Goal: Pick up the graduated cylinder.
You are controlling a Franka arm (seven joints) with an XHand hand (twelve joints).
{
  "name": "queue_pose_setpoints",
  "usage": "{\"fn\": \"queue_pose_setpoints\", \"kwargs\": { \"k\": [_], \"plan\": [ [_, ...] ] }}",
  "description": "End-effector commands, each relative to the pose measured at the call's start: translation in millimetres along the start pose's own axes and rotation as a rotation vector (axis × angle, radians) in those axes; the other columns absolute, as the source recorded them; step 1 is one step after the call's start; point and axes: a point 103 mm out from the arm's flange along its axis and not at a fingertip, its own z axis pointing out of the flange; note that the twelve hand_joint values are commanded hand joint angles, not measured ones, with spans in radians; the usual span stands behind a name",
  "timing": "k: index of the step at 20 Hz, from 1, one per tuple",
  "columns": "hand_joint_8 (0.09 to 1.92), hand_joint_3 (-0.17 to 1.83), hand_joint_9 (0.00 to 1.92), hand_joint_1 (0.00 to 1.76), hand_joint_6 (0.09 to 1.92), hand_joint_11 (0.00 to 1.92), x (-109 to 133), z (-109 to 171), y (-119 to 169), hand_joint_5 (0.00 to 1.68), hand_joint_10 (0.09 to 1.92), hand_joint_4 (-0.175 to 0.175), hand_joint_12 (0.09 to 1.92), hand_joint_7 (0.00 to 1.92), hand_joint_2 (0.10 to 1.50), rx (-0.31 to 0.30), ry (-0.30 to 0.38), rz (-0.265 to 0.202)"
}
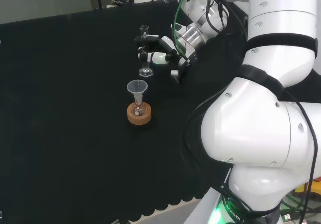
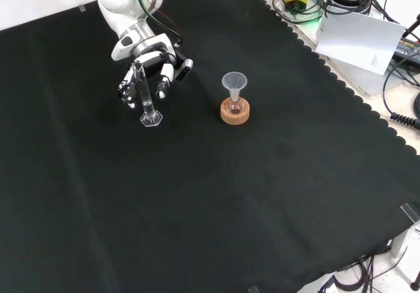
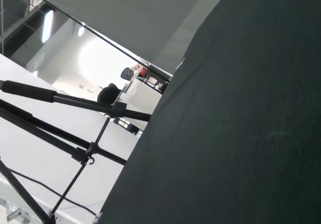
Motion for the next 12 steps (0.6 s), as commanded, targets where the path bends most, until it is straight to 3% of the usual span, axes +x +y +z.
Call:
{"fn": "queue_pose_setpoints", "kwargs": {
  "k": [1,12],
  "plan": [
    [0.57,-0.17,0.78,1.05,0.37,0.49,0.1,-1.5,0.0,0.69,0.45,-0.016,1.21,0.57,1.02,-0.011,0.011,-0.004],
    [0.58,-0.17,0.88,1.07,0.51,0.64,-2.3,-2.4,1.4,0.68,0.4,-0.018,1.14,0.61,1.07,0.012,0.03,-0.005]
  ]
}}
